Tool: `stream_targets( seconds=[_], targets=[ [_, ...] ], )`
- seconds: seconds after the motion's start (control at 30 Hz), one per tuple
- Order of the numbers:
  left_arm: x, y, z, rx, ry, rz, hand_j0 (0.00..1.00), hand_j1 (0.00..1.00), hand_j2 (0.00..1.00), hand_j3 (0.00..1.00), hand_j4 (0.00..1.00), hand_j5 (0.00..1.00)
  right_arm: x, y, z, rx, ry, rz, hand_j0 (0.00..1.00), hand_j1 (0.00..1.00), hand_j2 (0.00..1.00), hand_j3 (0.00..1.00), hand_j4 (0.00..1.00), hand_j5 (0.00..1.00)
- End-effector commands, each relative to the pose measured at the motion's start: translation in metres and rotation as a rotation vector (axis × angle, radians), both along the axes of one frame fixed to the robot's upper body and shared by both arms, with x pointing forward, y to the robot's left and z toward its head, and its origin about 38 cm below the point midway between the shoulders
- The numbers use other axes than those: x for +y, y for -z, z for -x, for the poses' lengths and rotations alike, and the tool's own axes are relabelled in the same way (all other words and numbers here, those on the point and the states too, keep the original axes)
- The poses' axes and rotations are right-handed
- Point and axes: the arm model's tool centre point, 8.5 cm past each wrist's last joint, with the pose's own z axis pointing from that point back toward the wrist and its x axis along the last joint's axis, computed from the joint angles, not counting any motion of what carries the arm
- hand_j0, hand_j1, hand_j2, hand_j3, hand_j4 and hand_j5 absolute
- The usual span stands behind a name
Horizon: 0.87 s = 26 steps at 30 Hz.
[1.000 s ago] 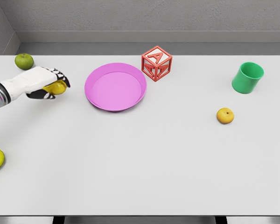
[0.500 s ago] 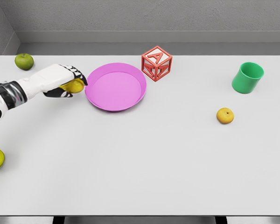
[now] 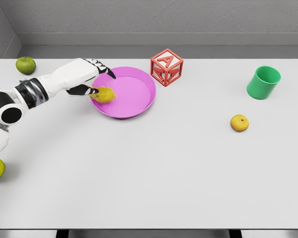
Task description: Put the lemon on the plate with left arm
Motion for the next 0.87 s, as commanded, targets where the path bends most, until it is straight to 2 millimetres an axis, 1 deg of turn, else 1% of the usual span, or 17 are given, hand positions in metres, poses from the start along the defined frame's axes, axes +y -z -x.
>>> stream_targets(
  seconds=[0.0,0.1,0.2,0.23,0.27,0.3,0.37,0.4,0.5,0.57,0.67,0.7,0.77,0.8,0.83],
  targets=[
    [-0.015,0.002,0.000,0.001,0.025,0.033,1.00,1.00,1.00,1.00,1.00,1.00,0.000,0.000,0.000,0.000,0.000,0.000,1.00,1.00,1.00,1.00,1.00,1.00],
    [-0.022,0.002,0.004,-0.006,0.062,0.034,1.00,1.00,1.00,1.00,1.00,1.00,0.000,0.000,0.000,0.000,0.000,0.000,1.00,1.00,1.00,1.00,1.00,1.00],
    [-0.015,0.001,0.004,-0.010,0.054,0.024,1.00,1.00,1.00,1.00,1.00,1.00,0.000,0.000,0.000,0.001,0.000,0.000,1.00,1.00,1.00,1.00,1.00,1.00],
    [-0.008,0.001,0.004,-0.010,0.043,0.014,1.00,1.00,1.00,1.00,1.00,1.00,0.000,0.000,0.000,0.001,0.000,0.000,1.00,1.00,1.00,1.00,1.00,1.00],
    [0.008,-0.003,0.006,-0.017,0.022,-0.018,1.00,1.00,1.00,1.00,1.00,1.00,0.000,0.000,0.000,0.001,0.000,0.000,1.00,1.00,1.00,1.00,1.00,1.00],
    [0.016,-0.005,0.007,-0.018,0.013,-0.034,1.00,1.00,1.00,1.00,1.00,1.00,0.000,0.000,0.000,0.000,0.000,0.000,1.00,1.00,1.00,1.00,1.00,1.00],
    [0.046,-0.008,0.011,-0.016,-0.034,-0.076,1.00,1.00,1.00,1.00,1.00,1.00,0.000,0.000,0.000,0.000,0.000,0.000,1.00,1.00,1.00,1.00,1.00,1.00],
    [0.059,-0.005,0.015,-0.004,-0.055,-0.086,1.00,1.00,1.00,1.00,1.00,1.00,0.000,0.000,0.000,0.000,0.000,0.000,1.00,1.00,1.00,1.00,1.00,1.00],
    [0.081,0.011,0.025,0.042,-0.090,-0.121,1.00,1.00,1.00,1.00,1.00,1.00,0.000,0.000,0.000,0.000,0.000,0.000,1.00,1.00,1.00,1.00,1.00,1.00],
    [0.104,0.016,0.033,0.055,-0.137,-0.126,1.00,1.00,1.00,1.00,1.00,1.00,0.000,0.000,0.000,0.000,0.000,0.000,1.00,1.00,1.00,1.00,1.00,1.00],
    [0.114,0.018,0.035,0.070,-0.156,-0.145,1.00,1.00,1.00,1.00,1.00,1.00,0.000,0.000,0.000,0.000,0.000,0.000,1.00,1.00,1.00,1.00,1.00,1.00],
    [0.117,0.025,0.038,0.085,-0.161,-0.147,1.00,1.00,1.00,1.00,1.00,1.00,0.000,0.000,0.000,0.000,0.000,0.000,1.00,1.00,1.00,1.00,1.00,1.00],
    [0.120,0.028,0.038,0.097,-0.174,-0.147,1.00,1.00,1.00,1.00,1.00,1.00,0.000,0.000,0.000,0.001,0.000,0.000,1.00,1.00,1.00,1.00,1.00,1.00],
    [0.128,0.028,0.037,0.097,-0.193,-0.142,1.00,1.00,1.00,1.00,1.00,1.00,0.000,0.000,0.000,0.000,0.000,0.000,1.00,1.00,1.00,1.00,1.00,1.00],
    [0.128,0.027,0.037,0.097,-0.196,-0.142,1.00,1.00,1.00,1.00,1.00,1.00,0.000,0.000,0.000,0.000,0.000,0.000,1.00,1.00,1.00,1.00,1.00,1.00]
  ],
)
